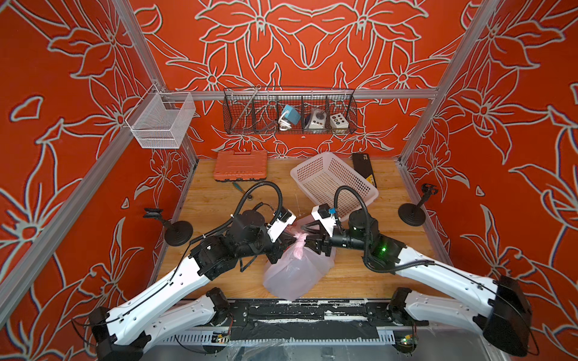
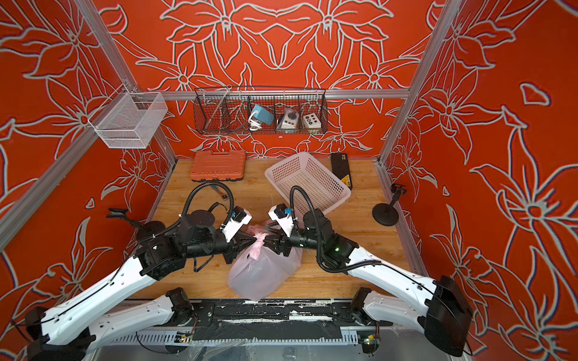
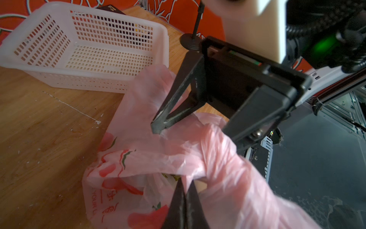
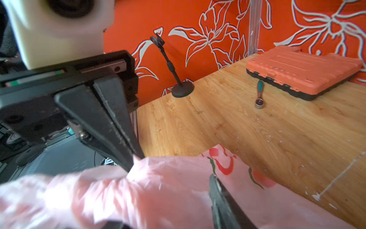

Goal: Place the pineapple into a plastic bag & tie a knot
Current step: Tie the plastic bag at the center of the board.

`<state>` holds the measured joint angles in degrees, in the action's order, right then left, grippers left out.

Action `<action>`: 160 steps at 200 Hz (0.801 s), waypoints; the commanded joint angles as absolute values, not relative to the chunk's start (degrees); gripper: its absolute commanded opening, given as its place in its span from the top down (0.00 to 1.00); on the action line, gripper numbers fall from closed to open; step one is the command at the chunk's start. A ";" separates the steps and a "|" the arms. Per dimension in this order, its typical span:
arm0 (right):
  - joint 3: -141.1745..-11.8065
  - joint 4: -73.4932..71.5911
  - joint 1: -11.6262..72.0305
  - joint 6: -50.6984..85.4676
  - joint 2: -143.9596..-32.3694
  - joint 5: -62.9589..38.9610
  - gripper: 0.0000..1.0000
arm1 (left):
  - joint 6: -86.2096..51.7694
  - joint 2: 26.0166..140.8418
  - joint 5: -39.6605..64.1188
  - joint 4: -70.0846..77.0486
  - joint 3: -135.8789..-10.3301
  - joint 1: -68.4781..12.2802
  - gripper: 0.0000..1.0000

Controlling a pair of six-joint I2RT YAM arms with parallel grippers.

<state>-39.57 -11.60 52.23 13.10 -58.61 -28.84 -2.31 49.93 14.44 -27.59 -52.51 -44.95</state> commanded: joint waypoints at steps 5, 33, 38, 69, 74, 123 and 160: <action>-38.52 -10.85 53.44 10.10 -54.08 -27.59 0.56 | -1.26 49.74 13.34 -24.84 -53.70 -44.56 1.00; -40.50 -9.76 53.44 10.18 -56.66 -27.75 0.75 | -1.92 49.92 13.62 -24.62 -53.86 -44.56 1.00; -40.88 -9.67 53.44 10.26 -57.30 -28.32 0.75 | -1.93 49.84 13.69 -24.61 -53.79 -44.56 1.00; -42.08 -11.27 53.44 11.19 -61.01 -30.15 0.85 | -2.02 49.61 13.86 -25.23 -54.20 -44.56 1.00; -42.20 -11.56 53.46 11.17 -61.44 -30.08 0.87 | -2.02 49.57 13.93 -25.27 -54.23 -44.56 1.00; -42.83 -18.19 53.44 13.51 -65.90 -30.06 1.00 | -2.20 48.87 13.99 -26.16 -54.23 -44.58 1.00; -41.95 -24.39 53.44 15.63 -67.56 -31.03 1.00 | -2.53 49.04 11.73 -28.74 -54.39 -44.56 0.85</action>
<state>-40.69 -17.74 53.15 13.78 -67.26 -29.06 -2.61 49.60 12.93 -27.03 -52.69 -44.69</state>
